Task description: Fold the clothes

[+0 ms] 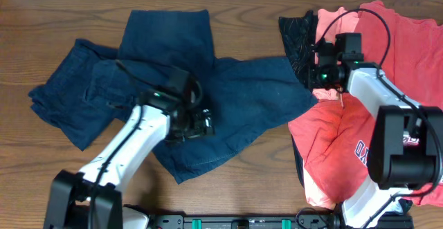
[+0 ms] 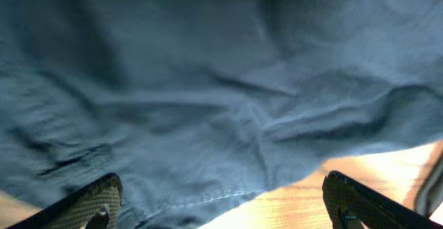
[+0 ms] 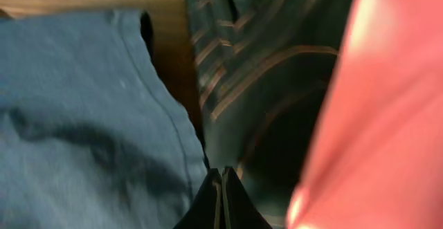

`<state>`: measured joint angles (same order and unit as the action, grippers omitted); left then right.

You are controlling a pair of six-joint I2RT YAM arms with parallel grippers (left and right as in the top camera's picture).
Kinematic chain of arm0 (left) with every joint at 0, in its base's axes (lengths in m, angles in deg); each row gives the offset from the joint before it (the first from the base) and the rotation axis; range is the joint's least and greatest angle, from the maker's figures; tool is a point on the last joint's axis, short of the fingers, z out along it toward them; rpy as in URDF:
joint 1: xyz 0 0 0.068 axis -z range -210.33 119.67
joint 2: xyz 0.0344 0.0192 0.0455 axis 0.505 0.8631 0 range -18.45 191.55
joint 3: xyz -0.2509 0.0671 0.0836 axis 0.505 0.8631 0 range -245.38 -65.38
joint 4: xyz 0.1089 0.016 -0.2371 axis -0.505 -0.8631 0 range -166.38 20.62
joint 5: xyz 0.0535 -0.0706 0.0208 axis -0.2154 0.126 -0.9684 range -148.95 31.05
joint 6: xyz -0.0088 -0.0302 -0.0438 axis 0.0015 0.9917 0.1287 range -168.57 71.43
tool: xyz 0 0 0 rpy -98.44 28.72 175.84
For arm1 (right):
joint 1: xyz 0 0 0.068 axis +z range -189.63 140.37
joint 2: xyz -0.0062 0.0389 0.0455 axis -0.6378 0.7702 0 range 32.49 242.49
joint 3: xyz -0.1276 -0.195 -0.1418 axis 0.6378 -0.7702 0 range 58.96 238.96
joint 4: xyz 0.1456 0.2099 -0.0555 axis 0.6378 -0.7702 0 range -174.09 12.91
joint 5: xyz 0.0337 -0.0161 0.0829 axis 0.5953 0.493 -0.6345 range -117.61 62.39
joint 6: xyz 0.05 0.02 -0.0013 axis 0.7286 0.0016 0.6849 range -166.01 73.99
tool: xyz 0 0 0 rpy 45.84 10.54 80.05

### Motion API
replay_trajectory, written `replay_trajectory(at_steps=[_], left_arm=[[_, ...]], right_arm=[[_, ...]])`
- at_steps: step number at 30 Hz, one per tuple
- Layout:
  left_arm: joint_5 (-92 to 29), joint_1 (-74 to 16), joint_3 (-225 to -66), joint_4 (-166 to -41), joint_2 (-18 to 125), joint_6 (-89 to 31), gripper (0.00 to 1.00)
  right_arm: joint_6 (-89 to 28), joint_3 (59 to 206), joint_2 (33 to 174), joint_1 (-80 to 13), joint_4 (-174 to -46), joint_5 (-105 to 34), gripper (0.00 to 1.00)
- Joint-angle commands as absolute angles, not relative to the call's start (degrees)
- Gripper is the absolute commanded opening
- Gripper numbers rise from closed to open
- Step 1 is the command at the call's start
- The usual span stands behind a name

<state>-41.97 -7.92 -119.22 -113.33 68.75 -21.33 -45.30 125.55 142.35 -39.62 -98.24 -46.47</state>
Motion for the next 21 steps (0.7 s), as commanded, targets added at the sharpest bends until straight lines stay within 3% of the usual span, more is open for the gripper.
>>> replay_trajectory(at_steps=[1, 5, 11, 16, 21], left_arm=[[-41.60, -5.91, -116.27, -110.03, 69.82, -19.27, 0.93], [-41.60, -4.25, -114.04, -107.51, 71.96, -17.76, 0.92], [-41.58, -3.61, -112.36, -109.24, 74.91, -16.28, 0.91], [-41.60, -3.63, -112.34, -115.14, 75.59, -16.34, 0.91], [-41.89, -3.63, -112.34, -119.45, 75.59, -16.36, 0.91]], right_arm=[[-45.91, 125.94, 144.54, -38.24, -96.66, -48.78, 0.03], [-45.87, 125.94, 148.30, -38.31, -95.83, -44.19, 0.07], [-40.84, 125.92, 151.77, -40.84, -99.42, -19.19, 0.07], [-35.02, 126.44, 150.83, -49.59, -104.18, -3.58, 0.09], [-25.74, 126.79, 150.05, -61.67, -108.79, -0.81, 0.17]])
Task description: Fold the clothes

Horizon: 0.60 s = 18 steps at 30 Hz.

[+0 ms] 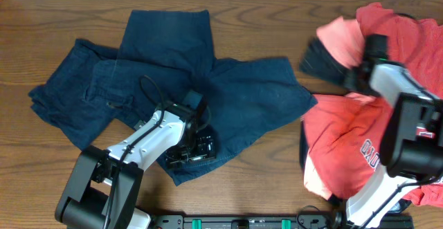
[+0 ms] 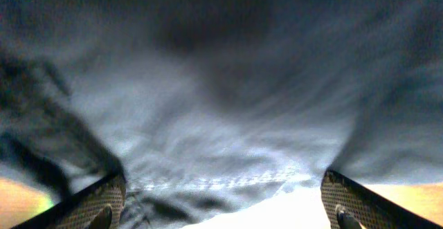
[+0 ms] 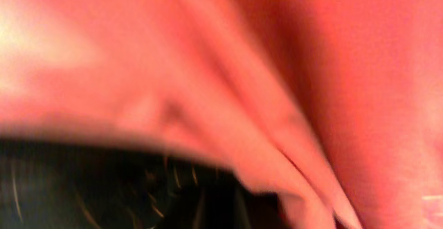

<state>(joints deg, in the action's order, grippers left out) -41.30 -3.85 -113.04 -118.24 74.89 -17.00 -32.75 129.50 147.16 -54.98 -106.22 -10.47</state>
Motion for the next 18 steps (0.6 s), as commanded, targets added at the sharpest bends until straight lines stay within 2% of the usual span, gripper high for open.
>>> replay_trajectory(at_steps=[1, 5, 8, 13, 15, 18], left_arm=[[-42.43, -3.63, -112.34, -119.93, 75.59, -16.34, 0.91], [-44.88, -3.63, -112.34, -120.39, 75.59, -16.34, 0.91], [-44.90, -3.63, -112.34, -120.58, 75.59, -16.34, 0.91], [-46.50, -3.63, -112.34, -122.57, 75.59, -16.34, 0.91], [-46.80, -3.63, -112.34, -122.94, 75.59, -16.32, 0.91], [-46.78, -3.63, -112.34, -122.92, 75.59, -16.30, 0.91]], right_arm=[[-24.99, 126.84, 149.78, -63.90, -109.25, -0.81, 0.18], [-18.17, 126.86, 147.44, -73.17, -111.50, -2.25, 0.23], [-17.43, 126.86, 144.56, -78.26, -110.54, -12.04, 0.28], [-28.64, 126.86, 138.64, -81.54, -103.79, -41.64, 0.34], [-32.93, 126.86, 135.88, -80.56, -102.57, -52.30, 0.42], [-36.73, 126.86, 132.34, -77.21, -105.21, -59.23, 0.49]])
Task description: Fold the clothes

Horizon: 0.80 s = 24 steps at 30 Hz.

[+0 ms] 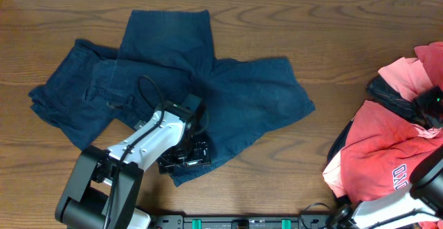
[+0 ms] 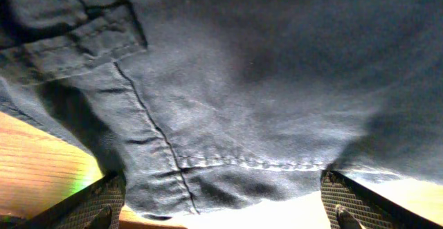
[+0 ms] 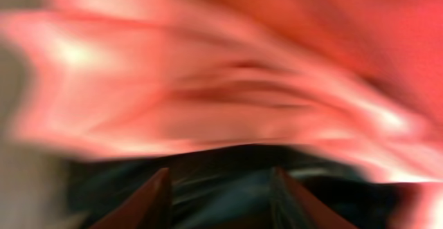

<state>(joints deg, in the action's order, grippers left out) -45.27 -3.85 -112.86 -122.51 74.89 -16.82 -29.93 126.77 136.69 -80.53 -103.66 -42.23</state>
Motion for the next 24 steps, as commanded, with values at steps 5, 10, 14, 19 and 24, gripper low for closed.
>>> replay_trajectory(at_steps=[5, 10, 14, 19, 24], left_arm=[[-46.78, -3.63, -112.34, -122.90, 75.59, -16.30, 0.92], [-46.78, -3.63, -112.34, -122.94, 75.50, -15.71, 0.95], [-48.51, -3.63, -112.34, -122.92, 74.43, -13.50, 0.96], [-49.25, -3.63, -112.34, -122.94, 70.60, -11.01, 0.96], [-52.36, -3.63, -112.32, -124.87, 64.70, -5.96, 0.96]], right_arm=[[-40.71, 126.84, 130.20, -67.94, -116.49, -59.03, 0.55], [-40.95, 125.85, 130.99, -58.04, -125.17, -54.68, 0.59], [-40.05, 124.82, 131.75, -50.44, -125.43, -50.47, 0.62], [-33.87, 123.88, 133.50, -44.62, -124.23, -45.70, 0.65], [-31.51, 122.73, 136.12, -41.28, -122.76, -45.79, 0.64]])
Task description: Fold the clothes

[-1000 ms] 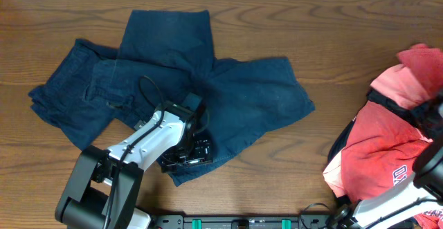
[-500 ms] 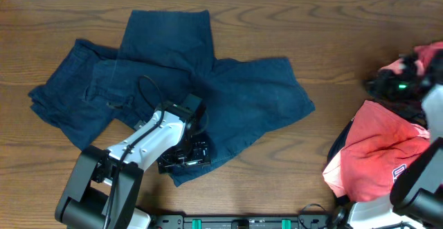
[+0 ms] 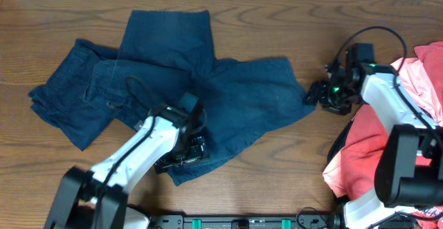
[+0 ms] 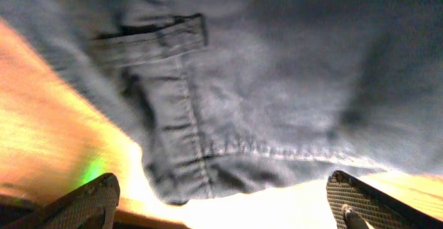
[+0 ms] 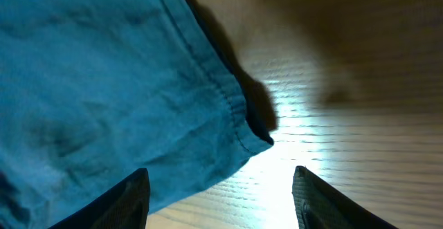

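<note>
A dark blue denim garment [image 3: 180, 70] lies crumpled and spread across the left and middle of the table. My left gripper [image 3: 181, 157] hovers open over its bottom hem. In the left wrist view the stitched hem [image 4: 208, 153] sits between the wide-apart fingers [image 4: 83, 203], with nothing held. My right gripper [image 3: 320, 95] stands open just right of the garment's right corner [image 3: 304, 103]. In the right wrist view that corner [image 5: 235, 122] lies ahead of the open gripper [image 5: 221, 201], with bare wood beneath.
A heap of red and pink clothes [image 3: 370, 153], with a dark piece [image 3: 339, 146] under it, lies at the table's right edge. The brown wooden table [image 3: 346, 21] shows between the heap and the blue garment. A black cable [image 3: 374, 32] loops above the right arm.
My right gripper has moved left, from the red heap at the right edge to the blue garment's right corner. The left gripper stays open over the bottom hem, shifted slightly.
At first the red heap lay against the blue garment, and my right gripper was shut there. The heap then stood further right, then at the table's edge with the gripper open. Meanwhile my open left gripper went from the garment's middle to its bottom hem.
</note>
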`<state>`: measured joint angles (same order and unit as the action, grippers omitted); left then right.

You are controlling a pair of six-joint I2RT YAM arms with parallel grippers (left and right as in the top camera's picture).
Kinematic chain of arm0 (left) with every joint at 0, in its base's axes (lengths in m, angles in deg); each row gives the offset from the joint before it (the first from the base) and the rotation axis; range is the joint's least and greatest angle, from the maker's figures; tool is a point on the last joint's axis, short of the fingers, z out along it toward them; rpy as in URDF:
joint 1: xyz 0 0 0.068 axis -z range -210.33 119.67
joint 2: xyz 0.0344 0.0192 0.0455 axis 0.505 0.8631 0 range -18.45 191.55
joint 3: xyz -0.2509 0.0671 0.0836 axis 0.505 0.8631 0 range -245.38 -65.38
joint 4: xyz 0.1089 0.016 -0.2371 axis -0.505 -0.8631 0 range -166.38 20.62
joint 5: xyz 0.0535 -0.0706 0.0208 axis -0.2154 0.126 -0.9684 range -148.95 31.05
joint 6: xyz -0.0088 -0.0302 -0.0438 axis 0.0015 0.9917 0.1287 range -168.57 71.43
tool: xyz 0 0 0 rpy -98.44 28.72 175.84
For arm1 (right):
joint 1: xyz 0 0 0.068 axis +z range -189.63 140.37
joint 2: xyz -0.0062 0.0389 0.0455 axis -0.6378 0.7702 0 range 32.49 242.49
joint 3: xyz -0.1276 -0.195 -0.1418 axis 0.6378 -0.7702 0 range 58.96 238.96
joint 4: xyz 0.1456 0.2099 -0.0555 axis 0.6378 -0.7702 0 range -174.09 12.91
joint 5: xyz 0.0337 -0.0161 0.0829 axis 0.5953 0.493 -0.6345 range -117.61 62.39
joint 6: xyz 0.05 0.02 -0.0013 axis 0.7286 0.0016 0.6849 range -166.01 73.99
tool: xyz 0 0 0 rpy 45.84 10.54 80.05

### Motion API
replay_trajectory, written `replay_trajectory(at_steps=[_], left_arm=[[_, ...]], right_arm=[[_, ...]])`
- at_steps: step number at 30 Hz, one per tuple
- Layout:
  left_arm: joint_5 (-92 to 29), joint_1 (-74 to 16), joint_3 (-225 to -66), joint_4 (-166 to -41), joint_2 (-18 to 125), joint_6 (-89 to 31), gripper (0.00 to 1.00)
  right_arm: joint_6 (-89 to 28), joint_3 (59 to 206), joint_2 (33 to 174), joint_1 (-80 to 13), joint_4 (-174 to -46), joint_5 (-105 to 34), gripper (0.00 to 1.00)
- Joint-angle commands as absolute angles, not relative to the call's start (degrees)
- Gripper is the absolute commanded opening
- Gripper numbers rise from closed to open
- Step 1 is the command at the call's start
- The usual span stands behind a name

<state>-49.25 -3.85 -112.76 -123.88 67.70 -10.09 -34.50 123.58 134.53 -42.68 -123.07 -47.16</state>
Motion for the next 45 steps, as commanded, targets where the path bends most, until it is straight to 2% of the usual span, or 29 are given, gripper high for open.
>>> replay_trajectory(at_steps=[1, 5, 7, 8, 9, 12, 18, 22, 25, 30, 36, 39, 42, 45], left_arm=[[-52.38, -3.63, -112.32, -124.91, 63.70, -5.79, 0.96], [-52.38, -3.63, -112.32, -125.94, 60.33, -3.34, 0.96], [-52.42, -3.63, -112.32, -126.14, 59.30, -2.18, 0.96], [-52.42, -3.61, -112.32, -126.11, 58.91, -1.41, 0.96], [-52.42, -3.63, -112.32, -126.11, 58.60, -0.96, 0.97], [-52.60, -3.63, -112.32, -126.11, 58.41, 0.29, 0.96], [-52.47, -3.61, -112.32, -126.11, 58.41, 3.28, 0.96], [-51.55, -3.61, -112.32, -125.98, 58.41, 7.72, 0.99], [-49.14, -3.35, -112.30, -124.43, 58.43, 11.04, 0.98], [-43.94, -0.42, -111.27, -116.08, 58.52, 14.54, 0.98], [-48.99, 1.96, -109.30, -107.19, 59.65, 15.90, 1.00], [-51.11, 0.17, -109.06, -106.09, 61.14, 15.77, 0.87], [-51.07, -2.26, -109.04, -104.06, 63.98, 14.06, 0.65], [-51.09, -4.44, -109.04, -101.07, 67.65, 11.35, 0.58]], right_arm=[[-30.72, 122.57, 136.76, -40.97, -122.32, -45.70, 0.64], [-27.88, 122.00, 139.55, -40.27, -118.87, -45.63, 0.62], [-27.53, 122.00, 140.62, -39.97, -117.47, -45.63, 0.56], [-27.55, 122.00, 141.19, -39.77, -116.79, -45.61, 0.49], [-27.48, 122.00, 141.39, -39.77, -116.27, -45.61, 0.31], [-27.13, 122.00, 141.46, -39.86, -115.24, -45.02, 0.01], [-27.18, 123.84, 140.19, -43.75, -116.25, -40.52, 0.01], [-25.69, 127.05, 135.31, -50.57, -120.88, -37.13, 0.01], [-24.53, 127.40, 130.66, -55.73, -121.76, -36.65, 0.01], [-25.98, 127.40, 126.77, -60.10, -124.82, -36.61, 0.01], [-27.13, 127.32, 126.96, -59.88, -128.58, -35.10, 0.01], [-27.13, 127.32, 126.96, -59.88, -129.56, -34.38, 0.01], [-26.74, 127.32, 126.96, -59.92, -130.54, -32.04, 0.01], [-26.78, 127.32, 126.96, -59.92, -131.02, -31.45, 0.01]])
